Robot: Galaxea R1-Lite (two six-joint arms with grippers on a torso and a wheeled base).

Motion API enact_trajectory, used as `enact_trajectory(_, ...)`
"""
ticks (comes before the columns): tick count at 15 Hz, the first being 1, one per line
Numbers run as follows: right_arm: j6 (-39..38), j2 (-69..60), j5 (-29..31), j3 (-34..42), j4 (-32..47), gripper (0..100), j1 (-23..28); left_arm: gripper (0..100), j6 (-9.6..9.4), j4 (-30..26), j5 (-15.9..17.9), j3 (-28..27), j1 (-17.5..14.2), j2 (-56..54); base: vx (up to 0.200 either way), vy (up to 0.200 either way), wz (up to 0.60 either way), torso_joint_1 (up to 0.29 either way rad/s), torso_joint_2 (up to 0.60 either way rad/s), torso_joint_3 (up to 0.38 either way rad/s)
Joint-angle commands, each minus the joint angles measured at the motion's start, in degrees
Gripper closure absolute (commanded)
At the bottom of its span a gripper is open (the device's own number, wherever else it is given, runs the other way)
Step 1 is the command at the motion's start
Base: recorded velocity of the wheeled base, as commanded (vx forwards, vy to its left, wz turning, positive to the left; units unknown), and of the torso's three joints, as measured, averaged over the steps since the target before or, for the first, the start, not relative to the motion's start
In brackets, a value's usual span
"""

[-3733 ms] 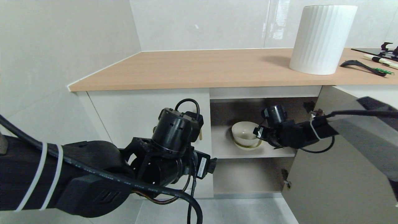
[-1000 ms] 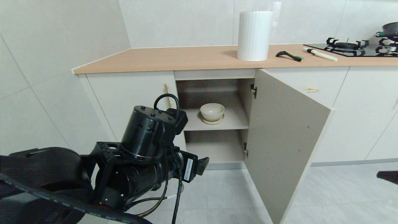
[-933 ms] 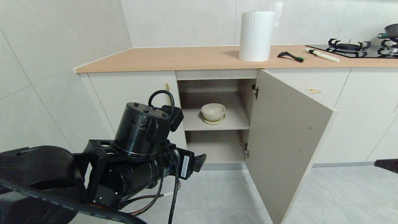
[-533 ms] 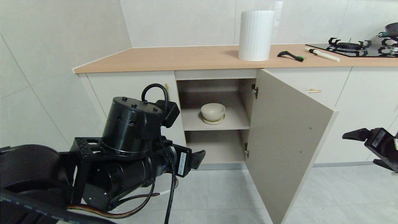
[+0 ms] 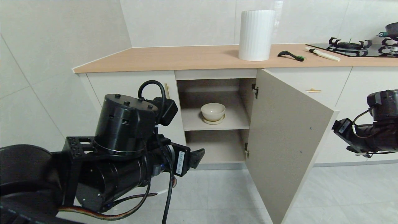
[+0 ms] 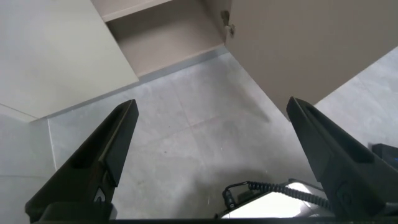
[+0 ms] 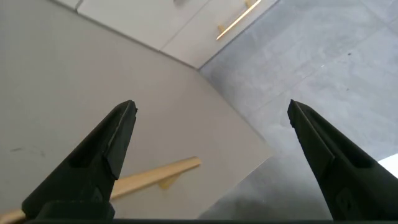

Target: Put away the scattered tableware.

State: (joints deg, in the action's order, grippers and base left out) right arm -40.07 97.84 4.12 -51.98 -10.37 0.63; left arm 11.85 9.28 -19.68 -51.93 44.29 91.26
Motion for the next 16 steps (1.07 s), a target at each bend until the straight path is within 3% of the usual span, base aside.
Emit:
enact_trajectory(1,0.26,1.56,-0.17,-0.40,0.00,0,-2.22,0,0.02,0.04,-0.01,-0.01,0.01,-0.29,0.000,0.000,0.00,0.000,0.00,0.000)
enact_trajectory(6,0.43,3.50,-0.52,-2.60,0.00,0,-9.16,0,0.02,0.04,-0.10,-0.10,0.01,-1.43,0.000,0.000,0.00,0.000,0.00,0.000)
enact_trajectory(7,1.13,6.84,-0.69,-6.47,0.18,0,-13.91,0,-0.16,0.04,-0.10,-0.10,0.01,-3.02,0.000,0.000,0.00,0.000,0.00,0.000)
enact_trajectory(10,3.60,13.08,-0.52,-14.46,2.02,0,-20.50,0,-0.60,0.04,-0.63,-0.10,0.01,-5.13,0.000,0.000,0.00,0.000,0.00,0.000)
enact_trajectory(13,4.21,17.91,-0.52,-22.20,4.22,0,-23.75,0,-0.86,0.13,-5.29,-0.98,0.01,-5.48,0.000,0.000,0.00,0.000,0.00,0.000)
enact_trajectory(16,5.00,23.62,-0.52,-28.62,4.31,0,-24.80,0,-1.74,0.13,-6.25,-0.98,0.01,-6.80,0.000,0.000,0.00,0.000,0.00,0.000)
